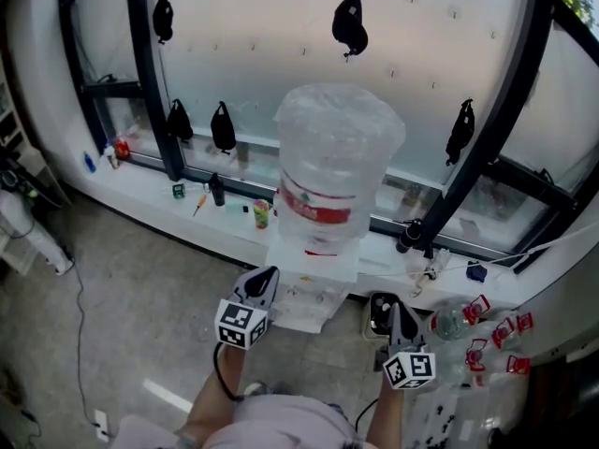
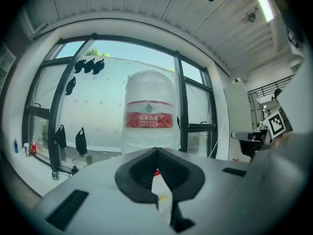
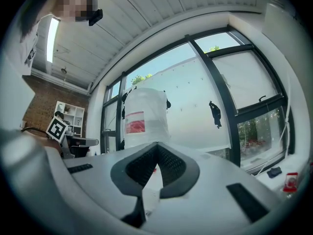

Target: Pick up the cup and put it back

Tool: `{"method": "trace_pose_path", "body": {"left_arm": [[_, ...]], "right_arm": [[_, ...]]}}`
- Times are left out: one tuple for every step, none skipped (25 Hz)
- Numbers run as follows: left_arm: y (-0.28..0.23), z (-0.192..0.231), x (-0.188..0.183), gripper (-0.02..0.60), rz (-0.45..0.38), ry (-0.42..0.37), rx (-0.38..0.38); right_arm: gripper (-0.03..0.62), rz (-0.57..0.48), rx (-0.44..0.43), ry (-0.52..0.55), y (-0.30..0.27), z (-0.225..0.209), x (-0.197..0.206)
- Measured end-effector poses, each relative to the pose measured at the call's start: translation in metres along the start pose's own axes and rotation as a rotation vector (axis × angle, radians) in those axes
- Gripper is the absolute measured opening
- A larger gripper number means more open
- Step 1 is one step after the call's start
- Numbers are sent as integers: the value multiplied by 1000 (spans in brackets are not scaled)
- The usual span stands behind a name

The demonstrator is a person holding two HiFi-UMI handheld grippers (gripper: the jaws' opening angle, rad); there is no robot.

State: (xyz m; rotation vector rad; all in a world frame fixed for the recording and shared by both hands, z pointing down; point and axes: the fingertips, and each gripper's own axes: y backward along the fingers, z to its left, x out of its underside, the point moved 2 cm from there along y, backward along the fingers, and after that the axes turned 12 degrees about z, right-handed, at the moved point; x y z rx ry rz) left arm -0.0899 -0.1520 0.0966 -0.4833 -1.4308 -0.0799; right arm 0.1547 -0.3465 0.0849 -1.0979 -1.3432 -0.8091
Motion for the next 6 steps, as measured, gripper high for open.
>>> {"method": "trace_pose_path", "body": {"left_arm": [[-1, -1, 1, 25, 2, 2, 2], [-2, -2, 1, 25, 5, 3, 4], [-3, -2, 1, 25, 7, 3, 6], [-4, -2, 1, 25, 7, 3, 8], [-4, -2, 1, 25, 7, 3, 9], [-5, -2, 1, 25, 8, 4, 9]], "right_arm": [[17, 4, -1, -2, -1, -1, 1], [17, 6, -1, -4, -1, -2, 3], [17, 7, -1, -6, -2, -2, 4], [17, 7, 0, -8, -3, -2, 4], [17, 8, 1, -10, -4, -2, 5], [17, 8, 2, -12, -5, -2, 5]]}}
